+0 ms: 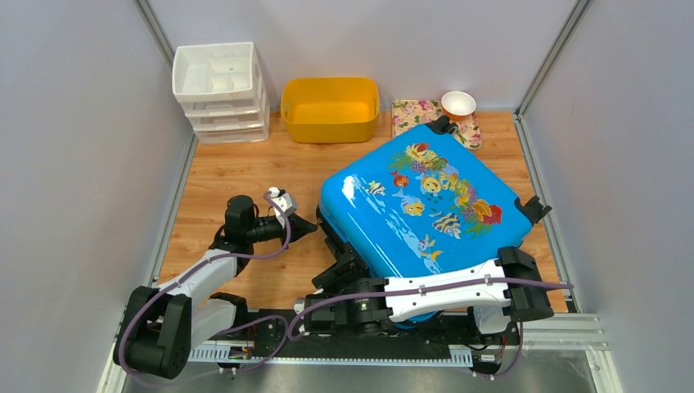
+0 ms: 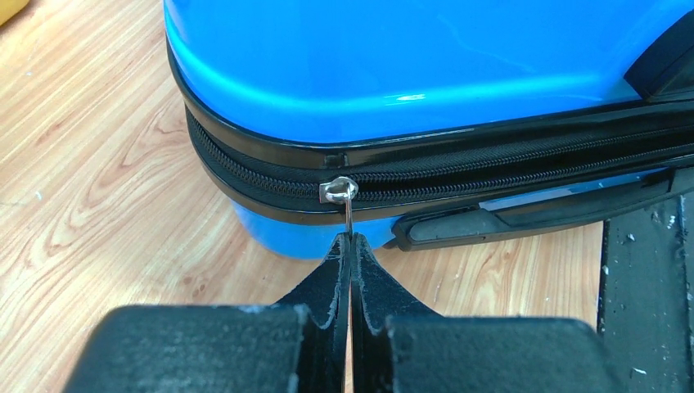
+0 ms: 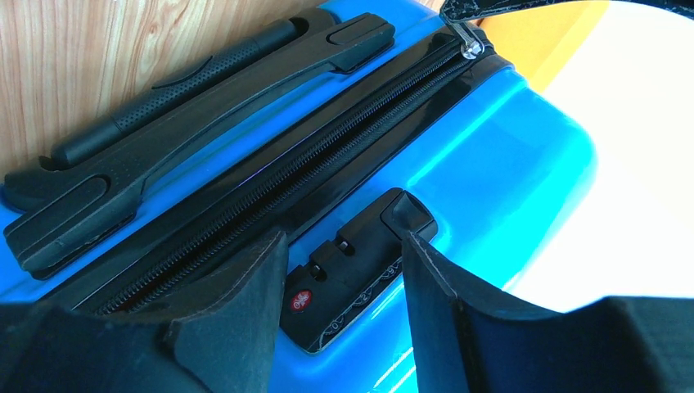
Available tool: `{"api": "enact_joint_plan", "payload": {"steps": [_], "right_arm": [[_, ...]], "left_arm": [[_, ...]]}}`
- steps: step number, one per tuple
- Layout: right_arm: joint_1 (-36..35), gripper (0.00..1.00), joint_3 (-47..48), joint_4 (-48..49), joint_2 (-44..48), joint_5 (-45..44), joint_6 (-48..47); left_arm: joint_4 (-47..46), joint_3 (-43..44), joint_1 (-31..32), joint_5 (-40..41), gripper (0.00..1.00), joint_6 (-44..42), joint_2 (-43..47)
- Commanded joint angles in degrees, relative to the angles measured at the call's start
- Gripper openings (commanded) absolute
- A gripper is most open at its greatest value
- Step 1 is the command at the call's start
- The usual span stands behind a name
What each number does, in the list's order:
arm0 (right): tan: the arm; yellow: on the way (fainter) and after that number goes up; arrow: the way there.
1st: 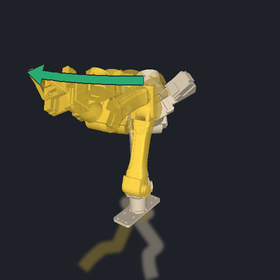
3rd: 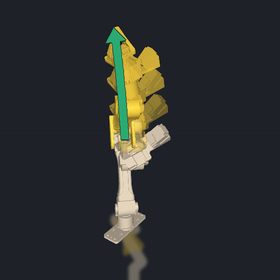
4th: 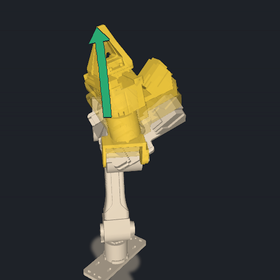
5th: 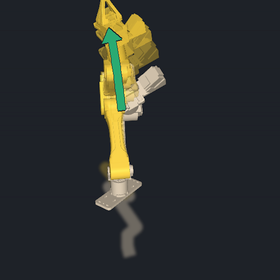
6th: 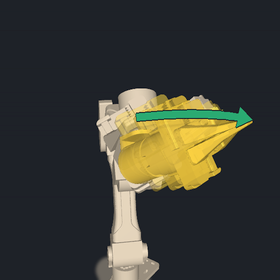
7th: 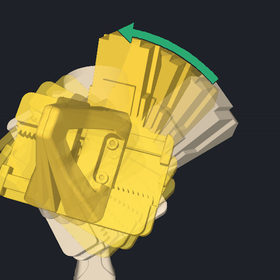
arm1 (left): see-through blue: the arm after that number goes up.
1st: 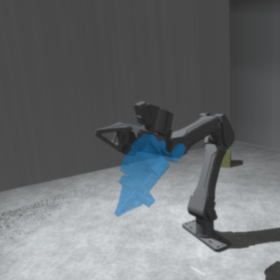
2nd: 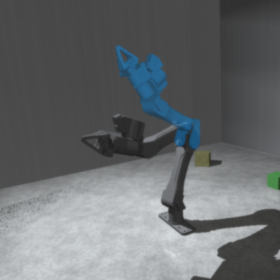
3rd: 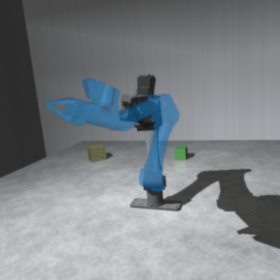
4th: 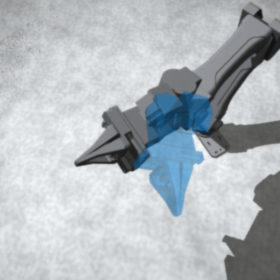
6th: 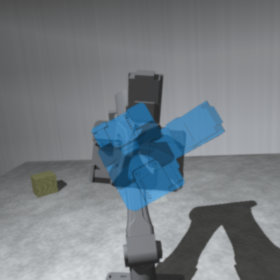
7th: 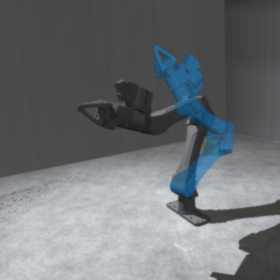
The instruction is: Open, take out, and arrange the luggage
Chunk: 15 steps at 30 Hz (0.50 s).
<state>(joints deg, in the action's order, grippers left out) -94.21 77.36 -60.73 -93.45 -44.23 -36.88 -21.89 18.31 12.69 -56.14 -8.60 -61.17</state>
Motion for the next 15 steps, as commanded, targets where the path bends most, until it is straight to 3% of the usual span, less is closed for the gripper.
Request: {"api": "enact_joint_plan", "payload": {"steps": [1, 15], "right_arm": [[1.2, 0.55, -0.7, -8.4, 3.9, -7.1, -0.2], [1.2, 0.55, 0.2, -8.8, 3.1, -6.6, -0.1]], "left_arm": [[-6.7, -0.5, 1.4, 1.4, 0.00, 1.5, -0.7], [-12.2, 0.0, 3.4, 1.5, 0.04, 5.2, -2.8]]}}
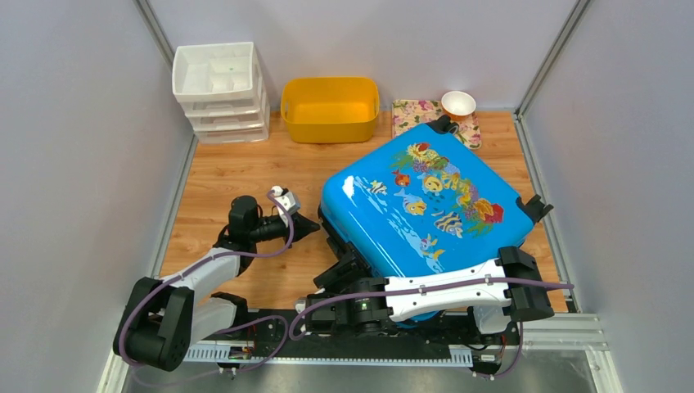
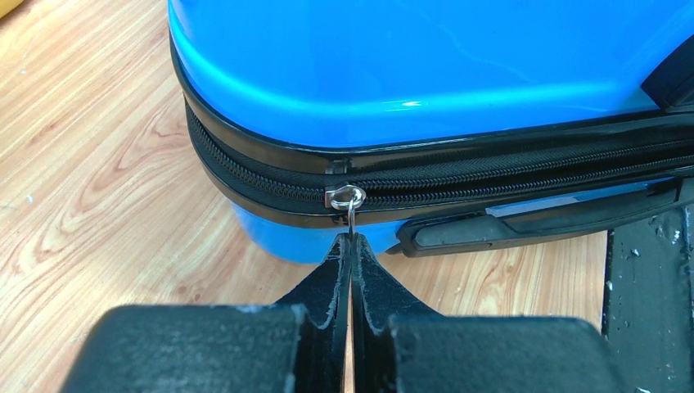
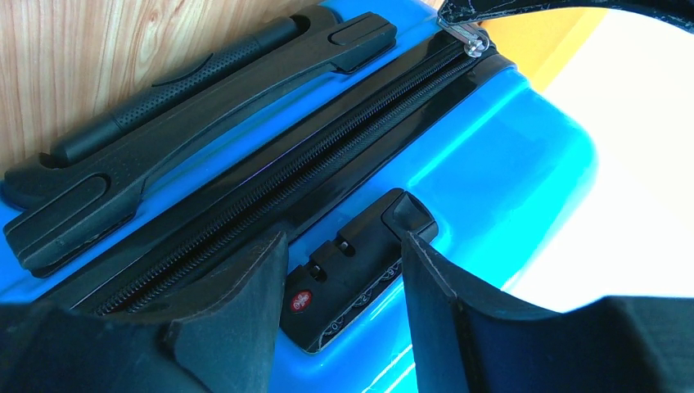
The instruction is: Open, take out, and arrange the luggage
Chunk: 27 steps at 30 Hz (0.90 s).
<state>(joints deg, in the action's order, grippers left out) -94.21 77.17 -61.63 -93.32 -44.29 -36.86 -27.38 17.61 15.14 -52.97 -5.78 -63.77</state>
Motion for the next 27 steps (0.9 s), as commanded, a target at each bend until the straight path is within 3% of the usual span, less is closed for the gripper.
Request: {"api": "enact_joint_plan", "payload": {"steps": [1, 12, 16, 20, 27], "right_arm": [[1.1, 0.55, 0.4, -8.0, 2.9, -6.5, -0.1], [1.2, 0.55, 1.0, -8.0, 2.6, -6.3, -0.1], [1.1, 0.55, 1.0, -8.2, 2.6, -6.3, -0.1], [1.2, 0.55, 0.7, -8.7, 3.0, -6.4, 0.3], [1.1, 0.53, 0.1, -11.0, 4.1, -6.3, 1.6]], "left_arm": [[-7.0, 0.8, 1.0, -2.0, 0.06, 2.5, -0.3], [-8.6, 1.0, 2.7, -2.0, 0.13, 3.9, -1.5], [-8.3, 1.1, 2.9, -0.1, 0.00, 4.9, -1.6], [-3.2, 2.6, 2.4, 3.1, 0.00, 2.6, -1.5], [2.1, 5.9, -4.2, 2.3, 0.00, -5.7, -2.7]]}}
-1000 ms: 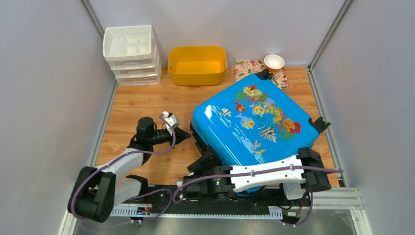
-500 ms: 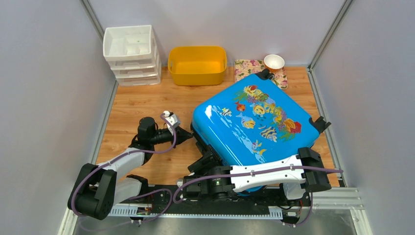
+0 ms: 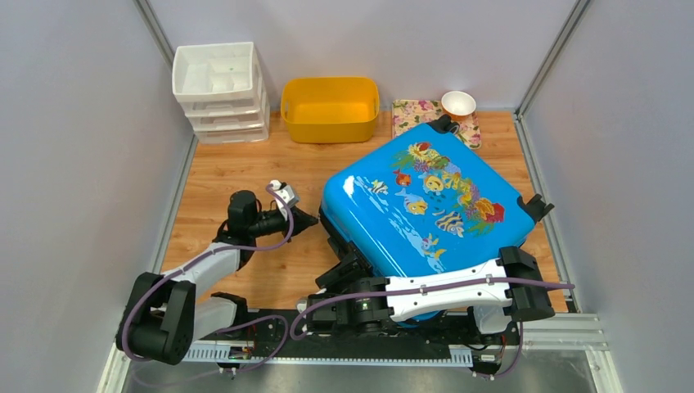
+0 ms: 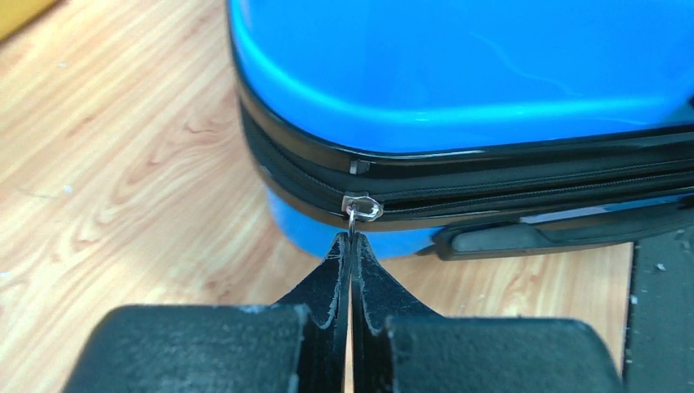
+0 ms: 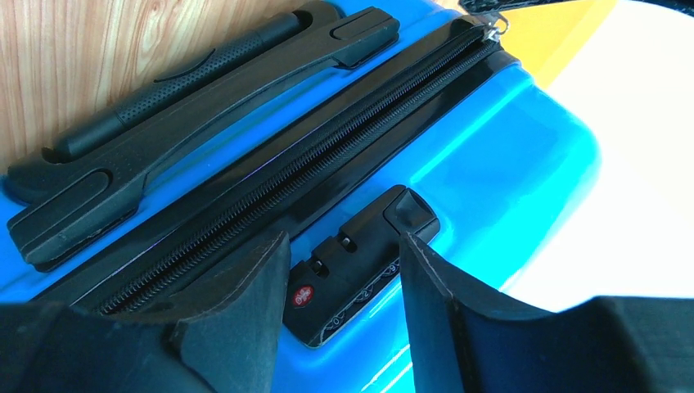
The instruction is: Open, take out, and arrange the luggage
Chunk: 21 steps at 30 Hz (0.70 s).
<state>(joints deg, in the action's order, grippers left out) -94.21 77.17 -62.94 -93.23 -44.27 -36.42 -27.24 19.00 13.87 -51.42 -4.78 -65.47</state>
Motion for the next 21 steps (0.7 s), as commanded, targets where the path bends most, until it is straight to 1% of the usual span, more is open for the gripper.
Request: {"api": "enact_joint_plan", "payload": {"steps": [1, 4, 5, 7, 8, 10, 11, 16, 21], "right_arm": [[1.2, 0.53, 0.0, -9.7, 4.3, -6.1, 1.3], [1.1, 0.52, -0.3, -10.1, 4.5, -5.7, 1.6], [1.2, 0.52, -0.3, -10.0, 4.7, -5.4, 1.6], [1.1, 0.51, -0.4, -10.1, 4.9, -5.0, 1.5], [1.1, 0.51, -0.3, -10.0, 4.9, -4.9, 1.5], [1.1, 0.51, 0.1, -10.0, 4.9, -4.6, 1.5], [0.9, 0.51, 0.3, -10.0, 5.0, -4.4, 1.6], [0.8, 0.51, 0.1, -10.2, 5.6, -4.2, 1.6], [0.7, 0.51, 0.7, -10.5, 5.7, -3.4, 1.7]], "left_arm": [[3.0, 5.2, -3.8, 0.5, 0.00, -7.9, -1.1], [4.6, 8.1, -4.5, 0.4, 0.00, -12.4, -2.6], [4.7, 10.0, -4.5, -0.2, 0.00, -14.3, -4.3], [4.2, 12.3, -4.5, -1.1, 0.00, -15.3, -6.8], [4.4, 15.2, -4.3, -1.8, 0.00, -15.7, -10.1], [5.3, 18.6, -4.3, -3.2, 0.00, -16.8, -13.3], [5.8, 21.5, -4.2, -5.2, 0.00, -17.5, -16.2], [5.4, 26.2, -2.5, -11.0, 0.00, -23.3, -21.8], [3.7, 32.8, -1.2, -17.1, 0.00, -24.8, -29.4]]}}
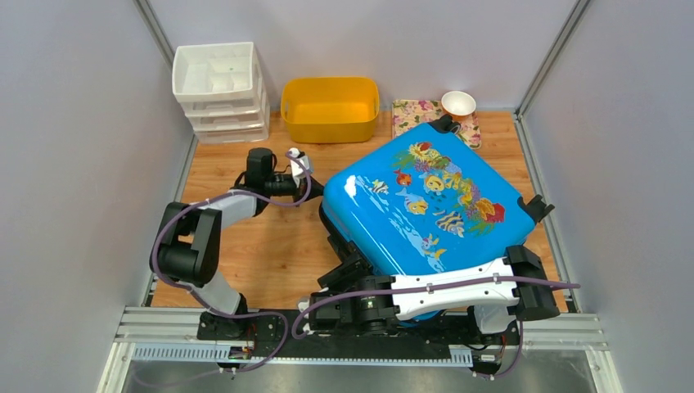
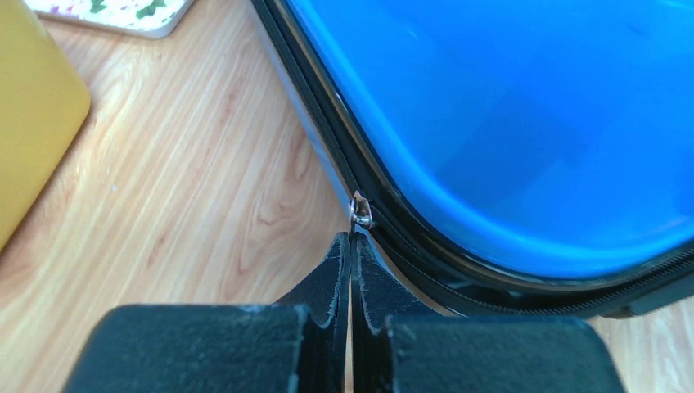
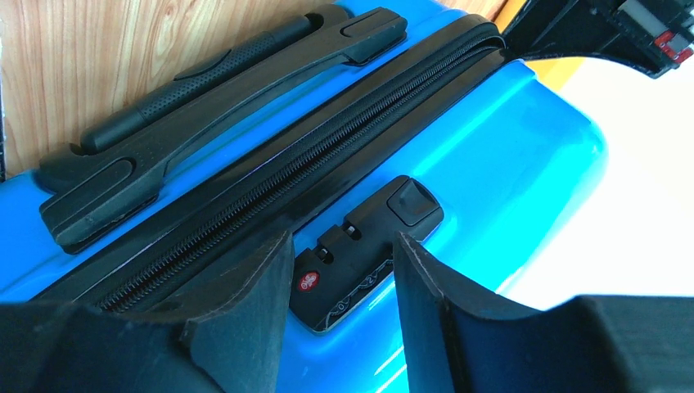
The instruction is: Open, take out, and arrange the luggage
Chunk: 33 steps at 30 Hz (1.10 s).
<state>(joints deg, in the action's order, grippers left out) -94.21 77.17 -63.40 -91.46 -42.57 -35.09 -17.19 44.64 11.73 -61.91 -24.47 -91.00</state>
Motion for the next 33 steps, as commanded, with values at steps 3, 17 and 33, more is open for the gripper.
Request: {"api": "enact_joint_plan", "payload": {"steps": [3, 17, 33], "right_arm": [[0.4, 0.51, 1.0, -10.1, 4.2, -4.5, 0.5], [0.1, 0.51, 1.2, -10.4, 5.6, -2.9, 1.0], [0.1, 0.69, 2.8, -8.2, 6.6, -4.5, 0.6]], "left_arm": [[-9.7, 11.6, 1.6, -8.5, 0.00, -3.7, -9.1], [-24.7, 36.7, 8.6, -8.9, 0.00, 10.0, -33.6], [-30.4, 53.0, 12.1, -3.4, 0.52, 23.6, -45.5]]}}
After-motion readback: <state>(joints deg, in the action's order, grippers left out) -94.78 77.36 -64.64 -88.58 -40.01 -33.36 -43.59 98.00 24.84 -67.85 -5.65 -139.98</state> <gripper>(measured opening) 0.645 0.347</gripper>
